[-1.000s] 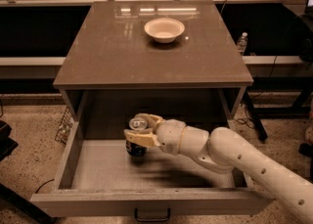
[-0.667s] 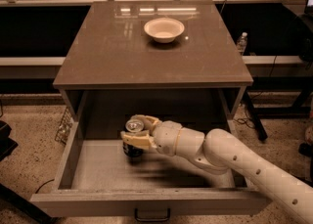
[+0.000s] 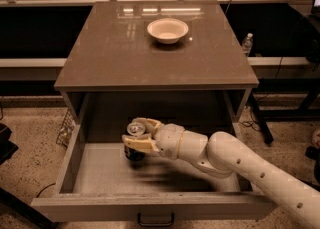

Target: Place pepsi can into top drawer

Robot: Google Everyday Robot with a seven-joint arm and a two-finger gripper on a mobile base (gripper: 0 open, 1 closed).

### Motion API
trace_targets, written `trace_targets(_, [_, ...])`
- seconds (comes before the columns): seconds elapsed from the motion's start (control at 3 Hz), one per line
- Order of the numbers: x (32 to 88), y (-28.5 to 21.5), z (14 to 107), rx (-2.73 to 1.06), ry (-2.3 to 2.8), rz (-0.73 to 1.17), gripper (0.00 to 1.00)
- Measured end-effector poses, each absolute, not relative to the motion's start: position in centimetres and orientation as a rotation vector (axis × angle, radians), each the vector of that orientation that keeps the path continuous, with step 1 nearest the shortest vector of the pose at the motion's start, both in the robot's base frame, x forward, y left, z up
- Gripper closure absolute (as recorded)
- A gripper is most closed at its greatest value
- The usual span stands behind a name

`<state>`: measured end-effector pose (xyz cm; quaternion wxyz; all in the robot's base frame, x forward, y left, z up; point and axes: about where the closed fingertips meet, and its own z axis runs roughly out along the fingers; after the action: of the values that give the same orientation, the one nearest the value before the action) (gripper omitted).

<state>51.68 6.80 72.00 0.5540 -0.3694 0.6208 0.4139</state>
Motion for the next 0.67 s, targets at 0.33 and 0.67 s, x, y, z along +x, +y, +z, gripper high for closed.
trace_targets(0.33, [51.60, 7.02, 72.06, -0.876, 1.465, 0.981, 0.51])
trace_targets(0.67, [51.56, 7.14, 72.09, -0.879, 1.464, 0.983, 0.28])
